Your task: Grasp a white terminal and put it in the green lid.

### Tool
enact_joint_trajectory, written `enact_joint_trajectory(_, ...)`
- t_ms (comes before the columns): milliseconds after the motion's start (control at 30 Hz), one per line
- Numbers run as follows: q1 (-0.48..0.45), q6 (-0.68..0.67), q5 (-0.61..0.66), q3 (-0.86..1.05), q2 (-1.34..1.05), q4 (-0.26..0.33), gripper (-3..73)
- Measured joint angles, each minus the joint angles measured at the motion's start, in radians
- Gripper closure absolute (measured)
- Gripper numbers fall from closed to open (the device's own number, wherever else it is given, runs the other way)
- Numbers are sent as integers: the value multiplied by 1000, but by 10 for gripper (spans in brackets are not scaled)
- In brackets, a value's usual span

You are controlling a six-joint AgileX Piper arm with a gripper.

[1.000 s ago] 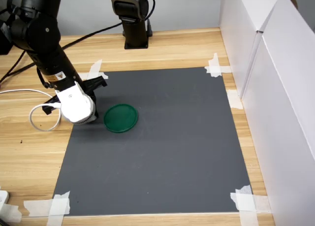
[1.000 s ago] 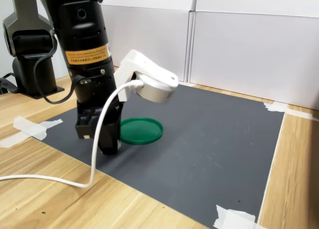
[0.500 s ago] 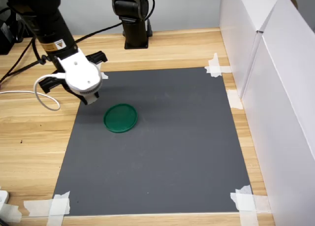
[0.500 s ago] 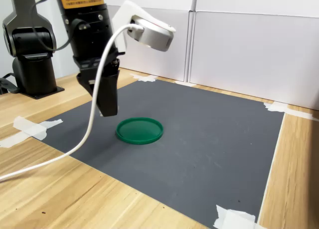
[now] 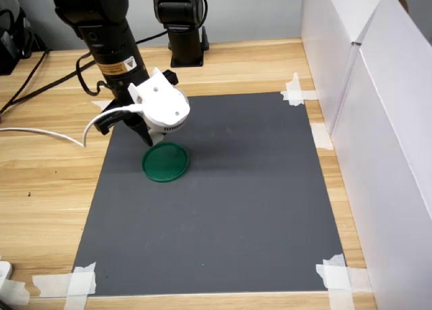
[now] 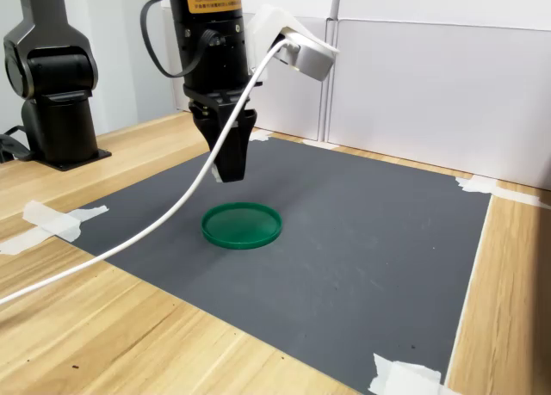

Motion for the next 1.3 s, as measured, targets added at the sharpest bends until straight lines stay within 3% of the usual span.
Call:
enact_joint_trajectory(1133, 1, -107, -107, 65, 102, 12, 416)
enact_joint_trajectory(1300, 1, -113, -127, 65, 102, 12, 325)
